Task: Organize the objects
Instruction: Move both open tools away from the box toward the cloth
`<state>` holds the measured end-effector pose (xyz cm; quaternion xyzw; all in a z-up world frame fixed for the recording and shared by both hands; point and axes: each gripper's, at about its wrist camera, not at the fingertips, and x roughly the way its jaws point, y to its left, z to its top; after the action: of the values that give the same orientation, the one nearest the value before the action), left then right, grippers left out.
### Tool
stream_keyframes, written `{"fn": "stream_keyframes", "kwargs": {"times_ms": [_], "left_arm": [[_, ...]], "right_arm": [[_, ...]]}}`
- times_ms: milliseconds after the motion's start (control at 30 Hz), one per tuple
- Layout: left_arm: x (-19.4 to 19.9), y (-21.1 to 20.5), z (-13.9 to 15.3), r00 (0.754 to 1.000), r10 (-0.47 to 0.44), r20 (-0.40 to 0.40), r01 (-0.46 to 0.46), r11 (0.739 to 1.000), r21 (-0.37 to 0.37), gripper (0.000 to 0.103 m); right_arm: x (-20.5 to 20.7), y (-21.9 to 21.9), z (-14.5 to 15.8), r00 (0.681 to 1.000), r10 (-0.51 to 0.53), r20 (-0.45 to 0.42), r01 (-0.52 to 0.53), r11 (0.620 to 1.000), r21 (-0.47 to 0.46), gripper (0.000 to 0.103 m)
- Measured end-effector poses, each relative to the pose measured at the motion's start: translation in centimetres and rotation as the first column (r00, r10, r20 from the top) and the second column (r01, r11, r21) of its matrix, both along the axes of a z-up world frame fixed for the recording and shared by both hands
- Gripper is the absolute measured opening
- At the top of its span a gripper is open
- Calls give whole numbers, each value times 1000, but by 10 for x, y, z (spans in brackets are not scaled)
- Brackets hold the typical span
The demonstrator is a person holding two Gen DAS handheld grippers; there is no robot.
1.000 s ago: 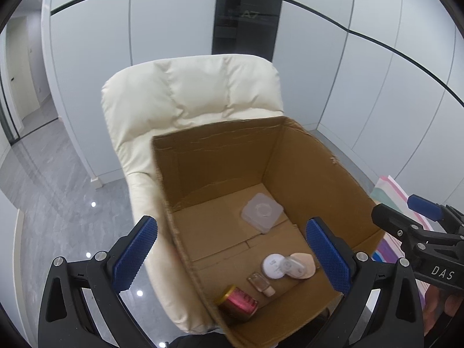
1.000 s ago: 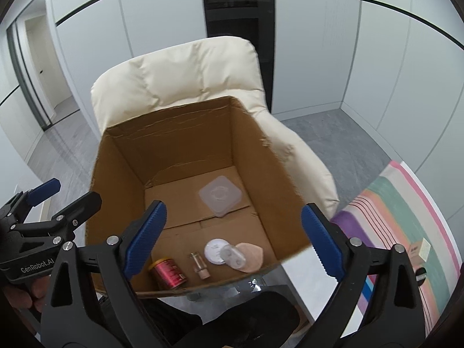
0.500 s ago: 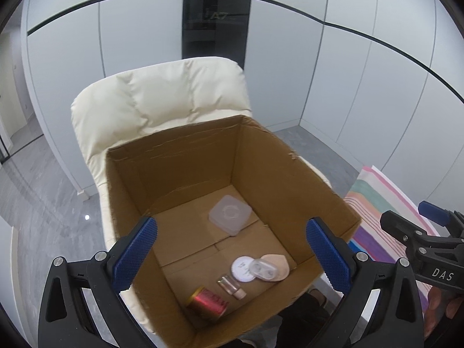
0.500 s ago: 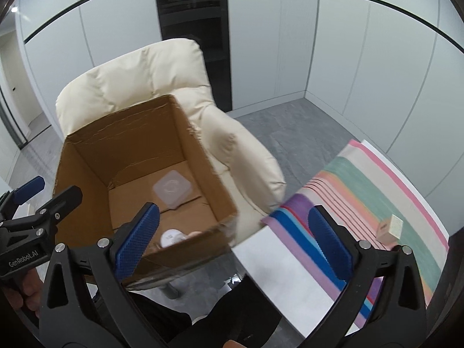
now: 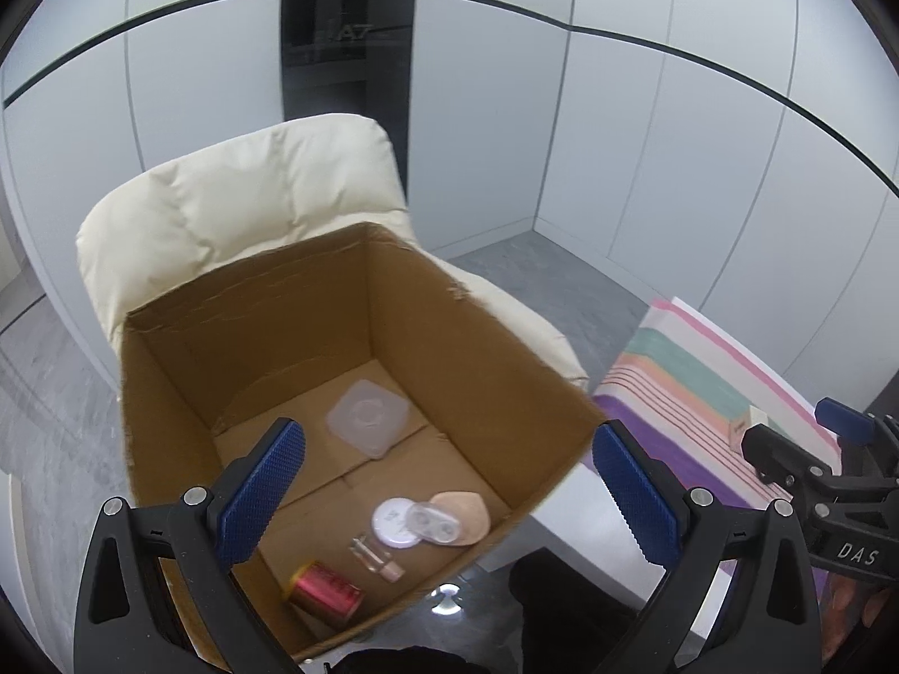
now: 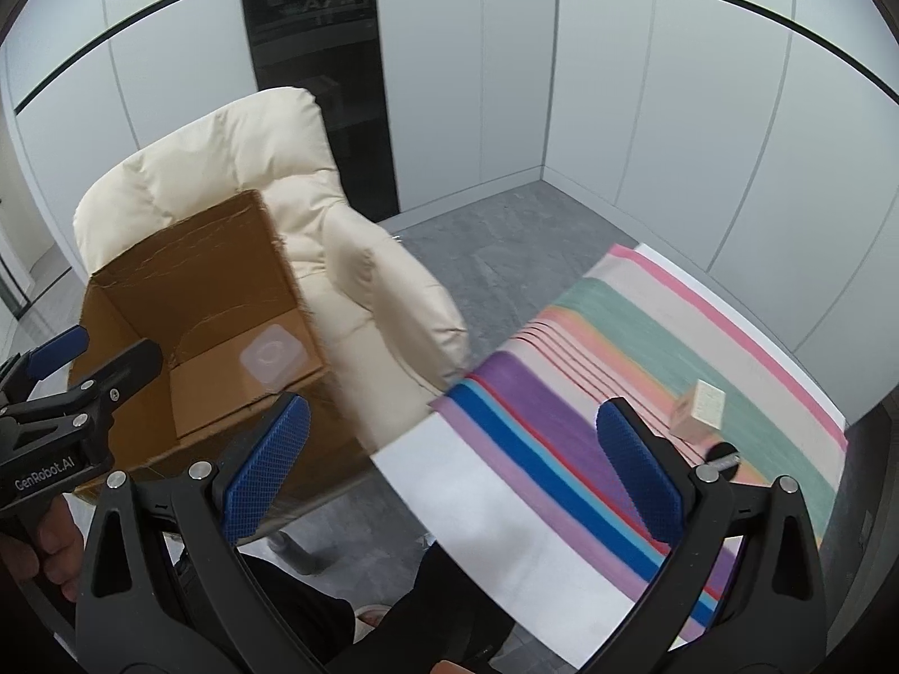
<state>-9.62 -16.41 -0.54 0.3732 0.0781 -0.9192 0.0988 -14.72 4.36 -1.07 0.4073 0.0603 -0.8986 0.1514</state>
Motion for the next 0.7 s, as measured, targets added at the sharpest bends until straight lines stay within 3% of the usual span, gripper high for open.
{"fn": "stream_keyframes", "kwargs": {"times_ms": [700], "left_arm": [[-21, 94, -5, 982, -189, 7, 189, 982, -7, 103]], "right_arm": [[12, 93, -2, 986, -168, 3, 168, 986, 7, 103]]}}
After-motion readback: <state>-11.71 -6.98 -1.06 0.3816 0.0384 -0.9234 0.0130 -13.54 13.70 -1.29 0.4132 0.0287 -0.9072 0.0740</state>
